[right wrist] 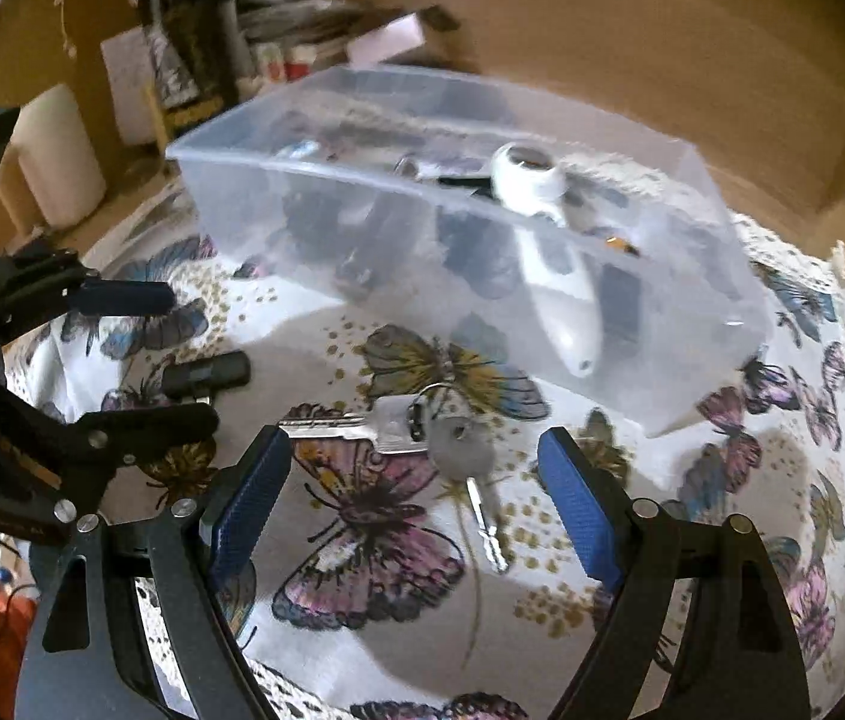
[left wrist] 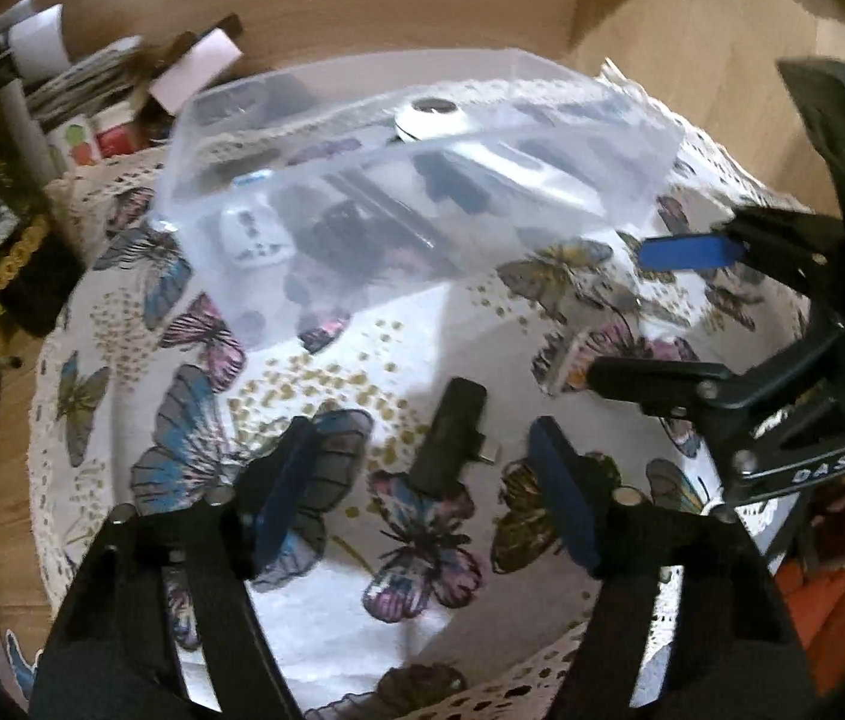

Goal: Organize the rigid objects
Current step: 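Grasp the keys with the right tool while the left tool grasps the black plug, then carry the keys and black plug into the clear box and release them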

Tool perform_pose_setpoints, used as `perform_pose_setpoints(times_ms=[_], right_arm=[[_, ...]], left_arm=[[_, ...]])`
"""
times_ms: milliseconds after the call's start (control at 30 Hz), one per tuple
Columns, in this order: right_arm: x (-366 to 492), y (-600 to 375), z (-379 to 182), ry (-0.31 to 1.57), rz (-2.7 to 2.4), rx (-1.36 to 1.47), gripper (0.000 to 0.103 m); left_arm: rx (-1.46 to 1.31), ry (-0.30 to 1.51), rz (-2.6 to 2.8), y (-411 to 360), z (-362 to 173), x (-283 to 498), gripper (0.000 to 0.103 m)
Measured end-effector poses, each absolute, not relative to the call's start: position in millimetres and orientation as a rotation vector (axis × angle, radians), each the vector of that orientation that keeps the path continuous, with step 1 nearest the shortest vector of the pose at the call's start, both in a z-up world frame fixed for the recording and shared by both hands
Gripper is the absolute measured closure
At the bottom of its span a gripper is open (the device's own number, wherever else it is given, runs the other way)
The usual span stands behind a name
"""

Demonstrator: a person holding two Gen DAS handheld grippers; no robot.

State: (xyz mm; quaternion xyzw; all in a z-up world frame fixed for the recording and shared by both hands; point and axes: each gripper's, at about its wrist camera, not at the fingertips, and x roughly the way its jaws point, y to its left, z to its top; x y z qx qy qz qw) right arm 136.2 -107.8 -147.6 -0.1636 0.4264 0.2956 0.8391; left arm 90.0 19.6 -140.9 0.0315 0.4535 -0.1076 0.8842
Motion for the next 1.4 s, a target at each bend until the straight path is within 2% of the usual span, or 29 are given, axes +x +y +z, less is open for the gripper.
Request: perform_pose_setpoints(times_ms=[67, 133, 167, 200, 233, 367, 533, 600, 667, 733, 800, 833, 1133, 1400], right_arm=[[141, -105, -152, 0.923, 0.631, -0.352, 0.020], [144, -105, -155, 0.944, 0.634, -0.347, 0.020], [146, -104, -156, 0.948, 0.632, -0.343, 0.017], [147, -102, -156, 0.949, 0.631, -0.342, 0.016], [148, -100, -157, 0.952, 0.632, -0.345, 0.014], [149, -90, -160, 0.959, 0.638, -0.357, 0.008], [150, -81, -162, 0.948, 0.649, -0.366, 0.008], [150, -82, -162, 0.944, 0.645, -0.357, 0.013], [150, -83, -159, 0.931, 0.645, -0.353, 0.029], [149, -83, -159, 0.922, 0.641, -0.349, 0.030], [145, -82, -158, 0.908, 0.641, -0.351, 0.042], [144, -83, -157, 0.906, 0.638, -0.352, 0.045], [139, -90, -153, 0.878, 0.631, -0.332, 0.046], [125, -114, -127, 0.802, 0.614, -0.280, 0.046]], left_arm=[[0.076, 0.935, -0.229, 18, -141, 90, 0.040], [0.072, 0.929, -0.243, 19, -141, 90, 0.057], [0.069, 0.924, -0.239, 20, -140, 90, 0.061], [0.061, 0.920, -0.235, 21, -140, 90, 0.072], [0.051, 0.916, -0.228, 23, -140, 91, 0.078], [-0.002, 0.903, -0.207, 32, -138, 91, 0.078], [-0.041, 0.886, -0.204, 40, -135, 90, 0.078], [-0.046, 0.878, -0.204, 40, -134, 89, 0.078], [-0.050, 0.871, -0.204, 41, -133, 88, 0.078], [-0.055, 0.868, -0.202, 42, -133, 88, 0.078], [-0.061, 0.865, -0.200, 43, -133, 88, 0.078], [-0.063, 0.863, -0.198, 44, -132, 87, 0.078], [-0.080, 0.838, -0.179, 49, -128, 84, 0.078], [-0.075, 0.819, -0.139, 52, -119, 81, 0.078]])
